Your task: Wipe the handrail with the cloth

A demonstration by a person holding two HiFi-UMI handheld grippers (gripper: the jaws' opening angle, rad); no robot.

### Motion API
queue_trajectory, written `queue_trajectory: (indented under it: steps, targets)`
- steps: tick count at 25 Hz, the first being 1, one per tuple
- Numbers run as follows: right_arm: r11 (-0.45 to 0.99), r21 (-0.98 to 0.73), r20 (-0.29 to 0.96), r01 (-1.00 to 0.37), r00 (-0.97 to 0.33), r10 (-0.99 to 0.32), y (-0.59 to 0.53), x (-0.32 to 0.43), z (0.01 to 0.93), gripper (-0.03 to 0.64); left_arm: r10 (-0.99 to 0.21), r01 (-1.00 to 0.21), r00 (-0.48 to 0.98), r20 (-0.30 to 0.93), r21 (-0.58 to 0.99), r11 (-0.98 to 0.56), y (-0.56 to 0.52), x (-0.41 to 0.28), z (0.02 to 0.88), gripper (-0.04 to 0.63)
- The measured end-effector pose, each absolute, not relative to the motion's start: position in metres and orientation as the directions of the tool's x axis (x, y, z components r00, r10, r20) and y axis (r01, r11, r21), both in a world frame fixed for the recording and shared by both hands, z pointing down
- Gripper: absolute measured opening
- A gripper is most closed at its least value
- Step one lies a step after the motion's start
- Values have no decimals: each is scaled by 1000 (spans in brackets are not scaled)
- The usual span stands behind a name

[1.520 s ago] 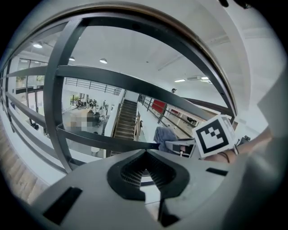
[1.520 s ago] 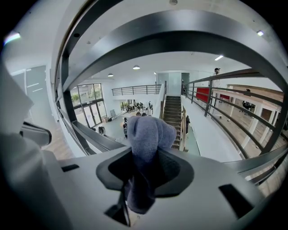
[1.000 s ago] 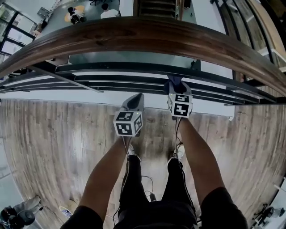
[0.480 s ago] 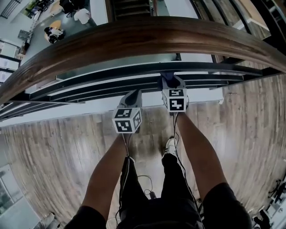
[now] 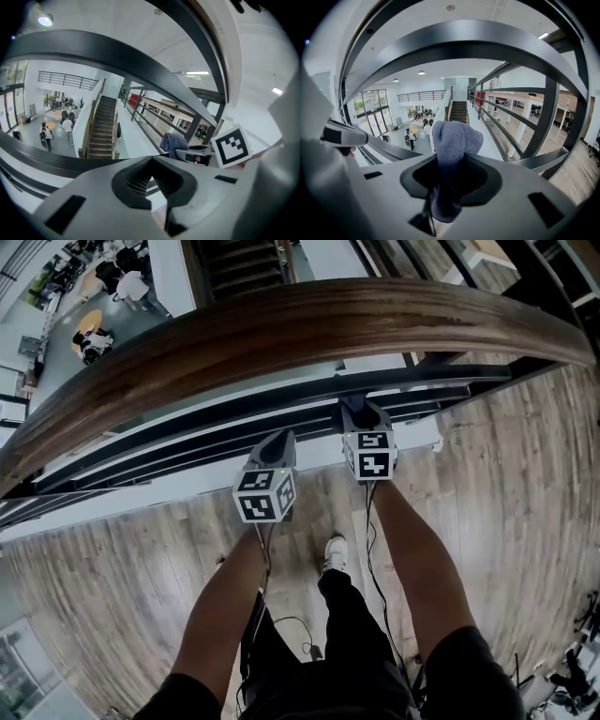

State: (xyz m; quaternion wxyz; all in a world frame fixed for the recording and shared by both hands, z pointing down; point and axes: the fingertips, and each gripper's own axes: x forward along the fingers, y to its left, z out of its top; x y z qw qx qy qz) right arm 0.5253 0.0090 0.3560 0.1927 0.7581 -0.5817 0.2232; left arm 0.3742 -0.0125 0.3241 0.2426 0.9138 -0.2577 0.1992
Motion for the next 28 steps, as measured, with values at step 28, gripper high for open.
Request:
queue_trajectory:
  steps: [28]
  targets:
    - [-459,214,560,-863,493,-666,150,827,355,121,-241,-435,841,484,341,-834,70,541,350,-2]
